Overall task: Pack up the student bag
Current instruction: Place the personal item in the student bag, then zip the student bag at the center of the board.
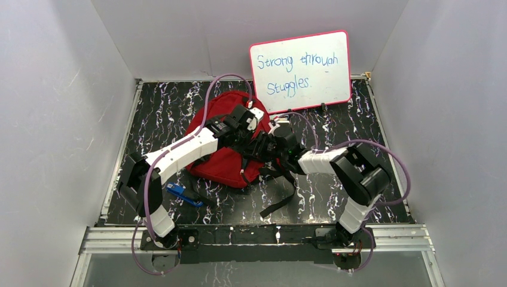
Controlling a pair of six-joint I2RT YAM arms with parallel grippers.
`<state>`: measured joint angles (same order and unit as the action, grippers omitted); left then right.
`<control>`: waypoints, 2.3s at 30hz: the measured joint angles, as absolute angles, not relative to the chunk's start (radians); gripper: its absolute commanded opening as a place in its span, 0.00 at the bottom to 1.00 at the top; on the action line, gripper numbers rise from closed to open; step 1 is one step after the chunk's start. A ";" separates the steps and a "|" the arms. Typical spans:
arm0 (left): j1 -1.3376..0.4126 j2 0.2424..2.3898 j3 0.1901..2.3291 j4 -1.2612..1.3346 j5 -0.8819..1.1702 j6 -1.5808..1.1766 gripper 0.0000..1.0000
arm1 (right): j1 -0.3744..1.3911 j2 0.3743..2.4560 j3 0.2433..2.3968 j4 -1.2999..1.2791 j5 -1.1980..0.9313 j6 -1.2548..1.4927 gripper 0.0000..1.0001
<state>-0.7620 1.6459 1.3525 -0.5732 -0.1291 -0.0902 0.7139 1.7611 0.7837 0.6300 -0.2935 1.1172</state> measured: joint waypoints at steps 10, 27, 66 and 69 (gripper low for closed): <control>-0.764 1.646 1.341 -0.561 -0.128 -0.091 0.00 | 0.714 1.538 0.689 0.411 -0.200 0.974 0.44; -0.781 1.647 1.278 -0.446 0.069 -0.120 0.46 | 0.713 1.335 0.660 0.147 0.021 0.791 0.44; -0.548 1.397 0.869 -0.142 0.144 -0.384 0.41 | 0.881 1.467 0.783 -0.084 -0.296 0.519 0.53; -0.548 1.403 0.875 -0.143 0.147 -0.380 0.41 | 0.882 1.488 0.786 -0.077 -0.313 0.523 0.48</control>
<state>-0.5480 1.4029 0.8745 -0.1429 0.1467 -0.3801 0.8822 1.4876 0.7860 -0.0772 -0.3134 0.5232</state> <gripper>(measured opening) 0.417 0.527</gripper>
